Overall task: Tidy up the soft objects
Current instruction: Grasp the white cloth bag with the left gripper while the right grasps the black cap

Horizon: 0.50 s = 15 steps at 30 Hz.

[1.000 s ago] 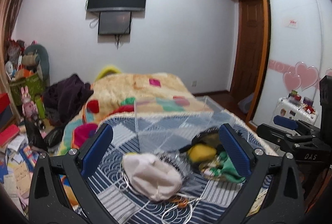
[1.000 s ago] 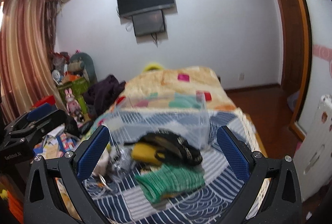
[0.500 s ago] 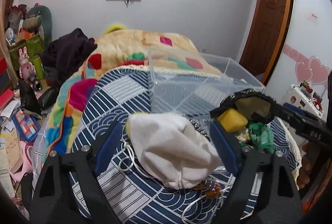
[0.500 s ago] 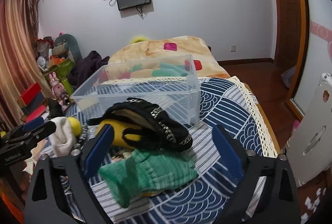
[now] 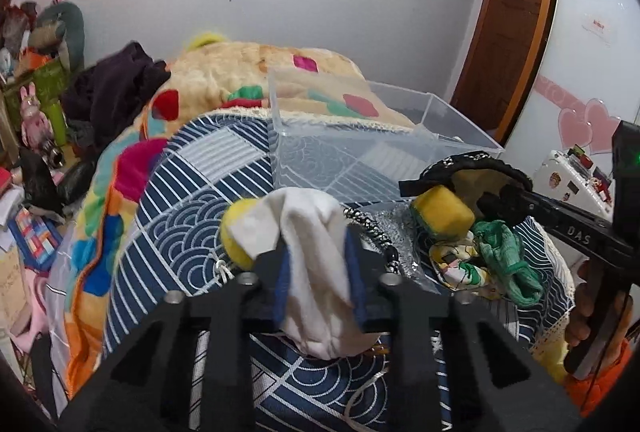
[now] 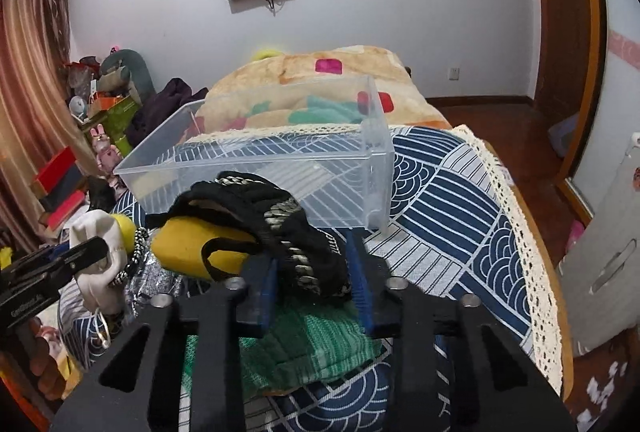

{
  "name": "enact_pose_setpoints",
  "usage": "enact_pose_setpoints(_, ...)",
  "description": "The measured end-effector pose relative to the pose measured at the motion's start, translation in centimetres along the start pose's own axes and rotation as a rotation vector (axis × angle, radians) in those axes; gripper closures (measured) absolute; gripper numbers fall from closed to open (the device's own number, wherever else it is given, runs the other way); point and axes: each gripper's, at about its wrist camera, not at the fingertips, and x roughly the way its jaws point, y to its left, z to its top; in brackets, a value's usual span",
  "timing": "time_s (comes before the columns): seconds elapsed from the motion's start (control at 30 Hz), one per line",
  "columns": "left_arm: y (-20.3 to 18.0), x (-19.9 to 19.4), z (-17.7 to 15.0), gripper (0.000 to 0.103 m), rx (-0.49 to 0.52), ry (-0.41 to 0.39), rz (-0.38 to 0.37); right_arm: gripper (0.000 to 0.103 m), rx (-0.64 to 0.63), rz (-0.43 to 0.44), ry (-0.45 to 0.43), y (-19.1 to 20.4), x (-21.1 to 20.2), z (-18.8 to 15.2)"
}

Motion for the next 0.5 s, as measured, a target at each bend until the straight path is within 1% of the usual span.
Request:
enact_pose_setpoints(0.1, -0.4, -1.2, 0.2, 0.086, 0.026, -0.057, 0.025, 0.086, 0.002, -0.002, -0.032, 0.1, -1.0, -0.1)
enact_pose_setpoints(0.27, -0.5, -3.3, 1.1, 0.086, 0.023, -0.119, -0.002, 0.087, 0.009, 0.003, -0.095, 0.0, -2.8, 0.6)
enact_pose_setpoints(0.37, -0.3, -4.0, 2.0, 0.086, 0.015, -0.139, -0.026, 0.087, 0.011, 0.009, -0.143, 0.2, -4.0, 1.3)
enact_pose_setpoints(0.5, -0.1, -4.7, 3.4, 0.086, 0.001, -0.169, -0.055, 0.087, 0.003, 0.003, -0.185, 0.5, -4.9, 2.1)
